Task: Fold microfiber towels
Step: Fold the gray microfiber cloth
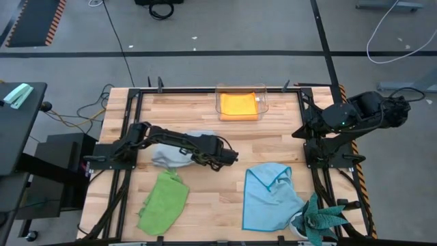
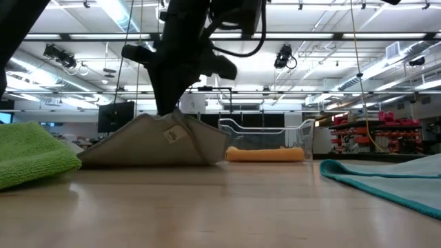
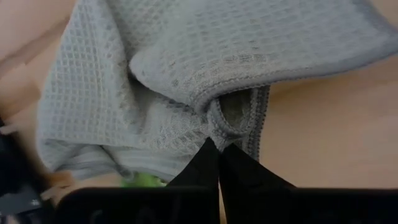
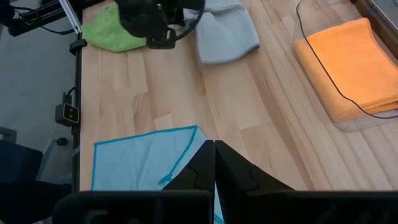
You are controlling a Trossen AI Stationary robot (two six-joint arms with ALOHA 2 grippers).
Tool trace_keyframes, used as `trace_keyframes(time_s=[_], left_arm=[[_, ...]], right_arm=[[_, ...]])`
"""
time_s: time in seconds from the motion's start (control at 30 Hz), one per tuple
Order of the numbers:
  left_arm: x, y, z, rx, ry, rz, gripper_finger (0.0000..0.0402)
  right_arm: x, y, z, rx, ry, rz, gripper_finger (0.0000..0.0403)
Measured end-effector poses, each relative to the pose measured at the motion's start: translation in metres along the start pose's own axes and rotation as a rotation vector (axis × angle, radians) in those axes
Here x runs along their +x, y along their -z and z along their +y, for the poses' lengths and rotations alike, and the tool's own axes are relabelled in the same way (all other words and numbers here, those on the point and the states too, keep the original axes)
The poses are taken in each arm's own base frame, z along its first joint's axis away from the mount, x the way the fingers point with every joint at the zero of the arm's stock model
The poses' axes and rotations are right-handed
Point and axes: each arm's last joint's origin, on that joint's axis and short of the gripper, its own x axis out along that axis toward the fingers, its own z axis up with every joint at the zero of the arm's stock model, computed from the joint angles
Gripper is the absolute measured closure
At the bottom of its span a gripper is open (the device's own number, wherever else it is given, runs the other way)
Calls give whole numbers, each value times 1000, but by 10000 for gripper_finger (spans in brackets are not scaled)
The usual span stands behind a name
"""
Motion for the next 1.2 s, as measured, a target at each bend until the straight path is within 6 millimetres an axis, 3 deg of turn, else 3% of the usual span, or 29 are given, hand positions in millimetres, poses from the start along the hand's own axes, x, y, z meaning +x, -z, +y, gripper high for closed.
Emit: trace_keyframes(time_s=[0.33, 0.9, 1.2], left_arm=[[-5, 9, -13, -5, 130, 3, 391], [-3, -1, -13, 76, 175, 51, 265], [-1, 3, -12, 80, 183, 150, 241]], right_arm=[[0, -2, 1, 4, -11, -19, 391], [0, -2, 1, 8, -12, -21, 391], [0, -2, 1, 7, -12, -21, 391]])
